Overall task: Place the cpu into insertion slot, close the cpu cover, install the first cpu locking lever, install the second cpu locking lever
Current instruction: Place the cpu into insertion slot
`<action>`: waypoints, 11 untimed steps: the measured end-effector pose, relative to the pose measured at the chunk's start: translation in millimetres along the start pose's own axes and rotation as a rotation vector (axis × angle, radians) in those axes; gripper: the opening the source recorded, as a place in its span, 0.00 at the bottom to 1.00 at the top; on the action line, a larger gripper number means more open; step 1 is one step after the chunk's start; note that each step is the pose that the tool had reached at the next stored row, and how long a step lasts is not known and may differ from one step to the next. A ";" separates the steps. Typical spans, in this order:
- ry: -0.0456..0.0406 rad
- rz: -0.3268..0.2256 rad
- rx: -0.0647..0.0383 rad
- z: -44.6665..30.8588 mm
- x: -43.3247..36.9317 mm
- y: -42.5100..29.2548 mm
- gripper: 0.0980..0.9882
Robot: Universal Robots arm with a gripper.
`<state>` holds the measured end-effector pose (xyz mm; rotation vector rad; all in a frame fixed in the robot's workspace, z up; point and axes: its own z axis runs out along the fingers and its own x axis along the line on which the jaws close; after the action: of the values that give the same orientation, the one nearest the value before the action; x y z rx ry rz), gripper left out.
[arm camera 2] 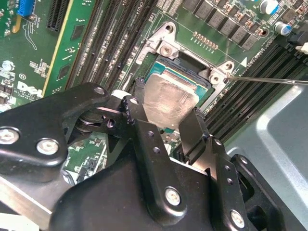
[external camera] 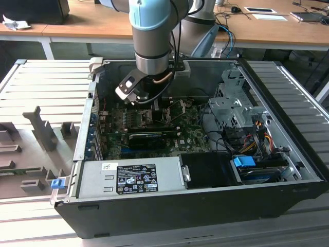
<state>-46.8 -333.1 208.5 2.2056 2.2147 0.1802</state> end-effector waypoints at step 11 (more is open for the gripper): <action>-0.0429 -0.003 0.005 2.9 9.1 -0.1 0.48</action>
<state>-46.8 -323.9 206.2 2.1864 2.1993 0.1264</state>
